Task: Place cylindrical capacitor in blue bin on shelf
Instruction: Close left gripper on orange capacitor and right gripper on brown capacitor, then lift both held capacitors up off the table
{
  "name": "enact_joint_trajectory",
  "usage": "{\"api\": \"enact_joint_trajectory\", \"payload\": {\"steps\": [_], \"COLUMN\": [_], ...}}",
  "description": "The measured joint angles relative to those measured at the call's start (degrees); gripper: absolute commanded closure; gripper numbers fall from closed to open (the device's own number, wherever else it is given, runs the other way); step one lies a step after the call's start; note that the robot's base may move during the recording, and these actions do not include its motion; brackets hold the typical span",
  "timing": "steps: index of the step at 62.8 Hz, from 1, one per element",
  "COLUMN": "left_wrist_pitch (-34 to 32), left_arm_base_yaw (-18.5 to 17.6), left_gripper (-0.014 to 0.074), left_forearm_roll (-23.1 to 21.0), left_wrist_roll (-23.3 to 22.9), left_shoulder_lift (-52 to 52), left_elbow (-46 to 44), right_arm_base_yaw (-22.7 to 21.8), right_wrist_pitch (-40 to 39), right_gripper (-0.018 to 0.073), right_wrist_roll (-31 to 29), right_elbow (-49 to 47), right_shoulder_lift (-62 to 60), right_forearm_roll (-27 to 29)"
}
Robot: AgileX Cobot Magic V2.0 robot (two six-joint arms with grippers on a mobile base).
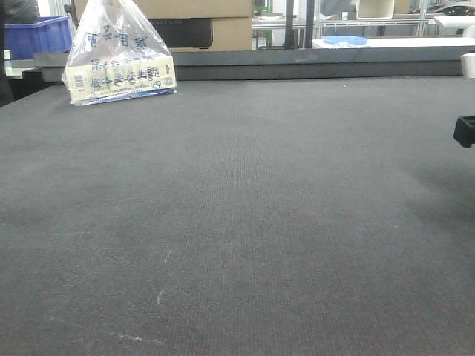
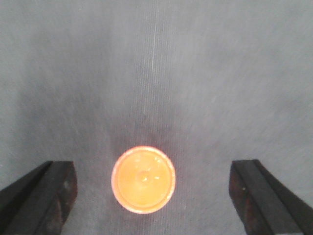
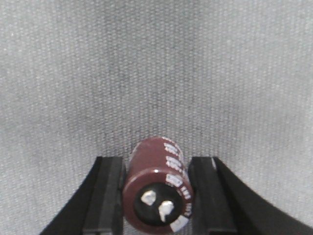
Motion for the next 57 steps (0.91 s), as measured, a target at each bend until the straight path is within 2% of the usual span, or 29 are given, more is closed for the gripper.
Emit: {"api": "enact_joint_trajectory", "payload": {"steps": [17, 41, 51, 57], "left_wrist_pitch": [3.07, 2.59, 1.63, 1.05], "left_arm_base_yaw": [0.0, 0.0, 0.0, 0.0], "left_gripper": [0.006, 0.0077, 0.0177, 0.0306], "left_forearm_roll": [0.12, 0.67, 0.78, 0.78], "left_wrist_roll": [0.0, 0.0, 0.0, 0.0], "left_shoulder_lift": [7.86, 13.75, 14.79, 14.92], "left_elbow": [0.0, -0.1, -0.1, -0.1], "right_arm_base_yaw": [0.0, 0.0, 0.0, 0.0], "right_wrist_pitch": [0.0, -0.11, -0.11, -0.11], "right_gripper": [0.0721, 0.0721, 0.0721, 0.0721], "right_wrist_roll": [0.0, 0.0, 0.0, 0.0], "right_elbow": [0.0, 0.0, 0.0, 0.0], "right_shoulder_lift": [0.04, 0.04, 0.04, 0.04], "right_forearm_roll": [0.0, 0.0, 0.0, 0.0]}}
